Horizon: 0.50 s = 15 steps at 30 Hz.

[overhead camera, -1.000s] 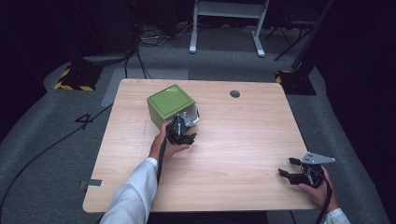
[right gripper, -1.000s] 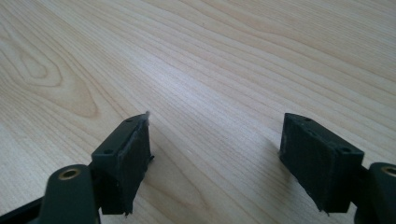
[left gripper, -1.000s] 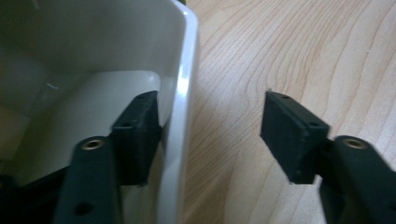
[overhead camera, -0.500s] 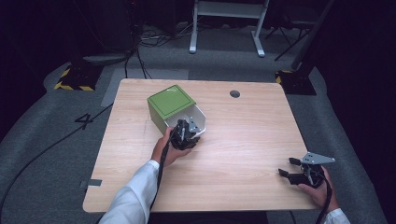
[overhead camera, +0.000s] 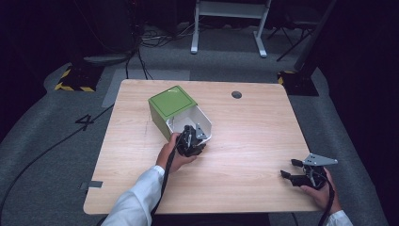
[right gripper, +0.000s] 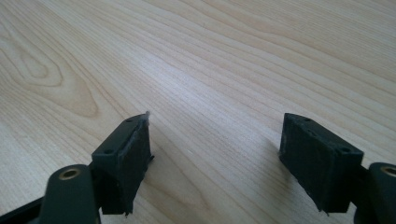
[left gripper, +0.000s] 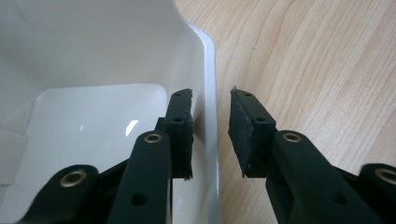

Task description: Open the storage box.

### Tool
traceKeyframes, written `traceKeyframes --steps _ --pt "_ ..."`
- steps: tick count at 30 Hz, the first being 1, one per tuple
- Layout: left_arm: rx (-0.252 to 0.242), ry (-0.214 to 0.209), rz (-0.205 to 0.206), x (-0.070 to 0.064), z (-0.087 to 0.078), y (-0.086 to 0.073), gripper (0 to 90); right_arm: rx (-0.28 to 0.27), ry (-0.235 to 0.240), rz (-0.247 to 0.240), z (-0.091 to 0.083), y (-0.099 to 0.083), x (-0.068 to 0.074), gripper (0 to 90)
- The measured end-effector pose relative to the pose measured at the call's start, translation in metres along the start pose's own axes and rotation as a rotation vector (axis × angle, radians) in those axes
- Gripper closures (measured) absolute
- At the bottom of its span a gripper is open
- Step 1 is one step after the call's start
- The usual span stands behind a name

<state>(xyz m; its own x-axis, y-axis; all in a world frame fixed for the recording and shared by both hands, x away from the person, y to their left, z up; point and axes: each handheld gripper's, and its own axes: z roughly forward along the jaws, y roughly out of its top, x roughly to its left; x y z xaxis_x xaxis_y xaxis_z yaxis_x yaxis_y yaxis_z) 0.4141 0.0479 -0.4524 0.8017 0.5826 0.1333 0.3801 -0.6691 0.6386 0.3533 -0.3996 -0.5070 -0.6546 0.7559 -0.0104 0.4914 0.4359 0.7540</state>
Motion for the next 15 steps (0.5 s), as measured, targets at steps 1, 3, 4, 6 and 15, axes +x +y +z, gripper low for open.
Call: traceKeyframes --steps 1,3,4,6,15 --pt "0.001 0.002 0.000 -0.001 0.000 0.000 68.1 -0.001 0.000 0.000 0.000 0.000 0.000 25.0" --pt "0.002 -0.001 -0.003 -0.004 0.000 0.001 68.0 -0.001 0.001 0.000 0.000 0.000 0.000 25.0" --pt "-0.001 -0.004 0.000 -0.004 0.001 0.001 68.0 -0.001 0.001 0.000 0.000 0.000 0.000 25.0" --pt "-0.003 -0.008 0.000 -0.006 0.001 0.001 68.1 -0.001 0.000 0.000 0.000 0.000 0.000 25.0" --pt "-0.005 -0.036 -0.012 -0.017 0.000 0.003 65.3 -0.001 0.000 -0.001 0.000 0.000 0.000 25.0"
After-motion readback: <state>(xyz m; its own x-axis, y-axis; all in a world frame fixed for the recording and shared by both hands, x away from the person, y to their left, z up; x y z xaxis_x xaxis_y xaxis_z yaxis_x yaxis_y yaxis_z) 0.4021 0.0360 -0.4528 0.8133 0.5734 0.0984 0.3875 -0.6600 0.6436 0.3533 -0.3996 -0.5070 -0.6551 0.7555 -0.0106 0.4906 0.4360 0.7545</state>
